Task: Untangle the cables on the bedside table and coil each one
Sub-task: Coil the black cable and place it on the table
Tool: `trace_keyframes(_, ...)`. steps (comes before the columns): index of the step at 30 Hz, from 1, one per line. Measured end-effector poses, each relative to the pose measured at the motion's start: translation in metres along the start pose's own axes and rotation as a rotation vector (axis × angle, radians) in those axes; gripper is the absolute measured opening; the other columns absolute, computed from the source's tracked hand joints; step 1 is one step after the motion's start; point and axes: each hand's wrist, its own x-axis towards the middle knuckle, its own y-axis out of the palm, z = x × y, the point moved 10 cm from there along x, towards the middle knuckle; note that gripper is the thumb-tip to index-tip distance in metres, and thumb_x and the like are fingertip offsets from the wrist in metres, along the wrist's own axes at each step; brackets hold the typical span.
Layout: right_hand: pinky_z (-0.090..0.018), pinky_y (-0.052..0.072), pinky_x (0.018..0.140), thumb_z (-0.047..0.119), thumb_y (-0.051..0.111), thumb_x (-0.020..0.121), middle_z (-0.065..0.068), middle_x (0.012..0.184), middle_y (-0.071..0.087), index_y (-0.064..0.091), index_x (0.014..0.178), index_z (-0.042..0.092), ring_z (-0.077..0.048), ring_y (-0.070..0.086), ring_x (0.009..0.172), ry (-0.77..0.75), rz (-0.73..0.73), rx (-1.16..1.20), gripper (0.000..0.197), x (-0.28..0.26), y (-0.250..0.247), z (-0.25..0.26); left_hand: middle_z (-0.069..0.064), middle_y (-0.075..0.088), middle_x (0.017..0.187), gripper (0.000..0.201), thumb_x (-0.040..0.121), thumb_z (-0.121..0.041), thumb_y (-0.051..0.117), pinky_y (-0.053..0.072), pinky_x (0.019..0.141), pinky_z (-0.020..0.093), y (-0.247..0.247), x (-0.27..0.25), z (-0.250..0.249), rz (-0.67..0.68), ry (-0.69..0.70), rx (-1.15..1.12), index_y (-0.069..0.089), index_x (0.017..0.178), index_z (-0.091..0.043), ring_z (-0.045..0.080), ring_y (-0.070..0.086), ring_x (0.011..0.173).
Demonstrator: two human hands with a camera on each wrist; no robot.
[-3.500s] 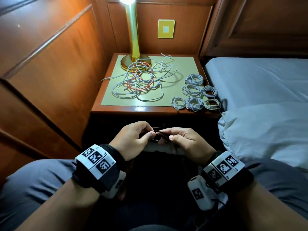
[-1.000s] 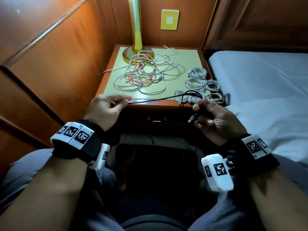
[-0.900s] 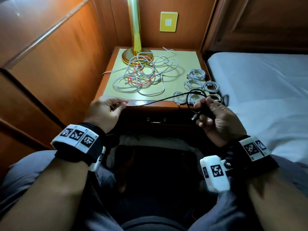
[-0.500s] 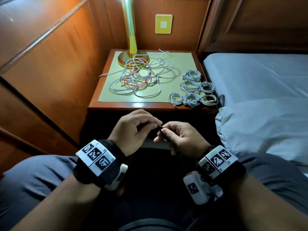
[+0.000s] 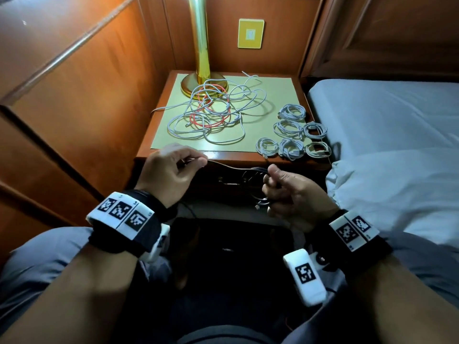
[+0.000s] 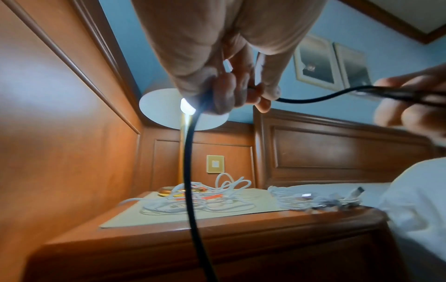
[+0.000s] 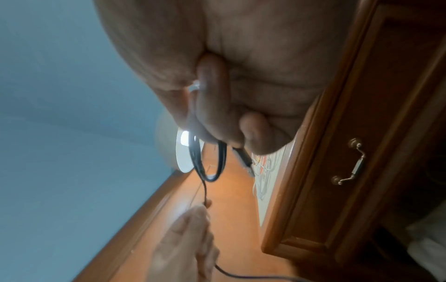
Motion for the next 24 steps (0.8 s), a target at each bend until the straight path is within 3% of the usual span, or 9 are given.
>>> trace_keyframes(4,-0.031,0.012,0.055,0.047,0.048,0.095,0.008,0.054,0.026,0.037,0.064,0.024,-0.005,0.018,0.032,-0.073,-0.101,0.181,0.04,-0.003,-0.023,0.019,0.001,0.073,0.09,0.006,0.086,-0.023,0.077,0.045,0.075,0.019,-0.007,0.001,0.028,0.026,-0.155,0.071,0.079,0.091,-0.019,0.018,0.065,0.083)
trace_keyframes(8,-0.03,0.017,0.053,0.046,0.043,0.1,0.004,0.057,0.032,0.036,0.061,0.021,-0.009,0.023,0.036,-0.182,-0.149,0.193,0.046,-0.005,-0.026,0.028,-0.004,0.068,0.081,0.007,0.083,-0.011,0.079,0.04,0.075,0.007,0.013,-0.006,0.012,0.067,-0.022,0.127,0.08,0.087,-0.017,0.014,0.063,0.075)
trace_keyframes(10,-0.028,0.024,0.051,0.045,0.044,0.098,-0.002,0.059,0.047,0.048,0.059,0.02,-0.013,0.031,0.042,-0.324,-0.167,-0.005,0.047,-0.008,-0.024,0.038,-0.004,0.067,0.079,0.011,0.079,-0.005,0.08,0.042,0.075,0.007,0.037,-0.017,-0.007,0.156,0.102,0.09,0.081,0.085,-0.015,0.015,0.066,0.072)
trace_keyframes(12,-0.024,0.032,0.049,0.042,0.049,0.098,-0.013,0.068,0.062,0.062,0.063,0.019,-0.016,0.04,0.046,-0.458,-0.183,-0.36,0.044,-0.014,-0.013,0.043,-0.004,0.066,0.08,0.008,0.081,-0.008,0.08,0.044,0.076,0.007,0.056,-0.027,-0.031,0.249,0.197,-0.001,0.081,0.086,-0.014,0.009,0.065,0.072)
trace_keyframes(14,-0.025,0.038,0.051,0.037,0.054,0.098,-0.013,0.074,0.07,0.07,0.069,0.017,-0.014,0.047,0.049,-0.482,-0.184,-0.564,0.038,-0.014,-0.003,0.036,-0.004,0.065,0.082,0.006,0.085,-0.01,0.076,0.048,0.075,0.011,0.066,-0.034,-0.051,0.289,0.272,-0.092,0.079,0.088,-0.013,0.006,0.063,0.073)
trace_keyframes(17,-0.026,0.048,0.067,0.033,0.058,0.095,-0.006,0.075,0.073,0.071,0.072,0.009,-0.015,0.061,0.063,-0.482,-0.187,-0.634,0.036,-0.01,0.002,0.028,-0.001,0.066,0.082,0.003,0.085,-0.008,0.073,0.053,0.07,0.024,0.062,-0.033,-0.064,0.228,0.319,-0.168,0.075,0.087,-0.008,0.013,0.065,0.074)
trace_keyframes(20,-0.032,0.05,0.075,0.031,0.059,0.097,-0.005,0.073,0.073,0.07,0.07,0.006,-0.022,0.066,0.07,-0.469,-0.206,-0.708,0.038,-0.005,-0.003,0.027,-0.002,0.067,0.081,0.004,0.083,-0.007,0.076,0.053,0.07,0.026,0.059,-0.03,-0.057,0.217,0.285,-0.164,0.073,0.084,-0.008,0.011,0.064,0.075)
trace_keyframes(22,-0.03,0.049,0.075,0.029,0.058,0.1,-0.004,0.071,0.072,0.069,0.068,0.007,-0.02,0.066,0.069,-0.458,-0.232,-0.726,0.04,-0.005,-0.007,0.029,-0.005,0.067,0.081,0.006,0.084,-0.009,0.076,0.051,0.071,0.025,0.058,-0.028,-0.046,0.249,0.242,-0.099,0.07,0.083,-0.011,0.007,0.063,0.076)
trace_keyframes(24,-0.02,0.046,0.065,0.029,0.057,0.1,-0.005,0.068,0.071,0.067,0.068,0.006,-0.01,0.059,0.057,-0.443,-0.294,-0.67,0.041,-0.008,-0.014,0.033,-0.009,0.062,0.082,0.007,0.085,-0.013,0.075,0.048,0.07,0.025,0.056,-0.024,-0.025,0.279,0.155,-0.017,0.068,0.085,-0.016,0.004,0.058,0.076)
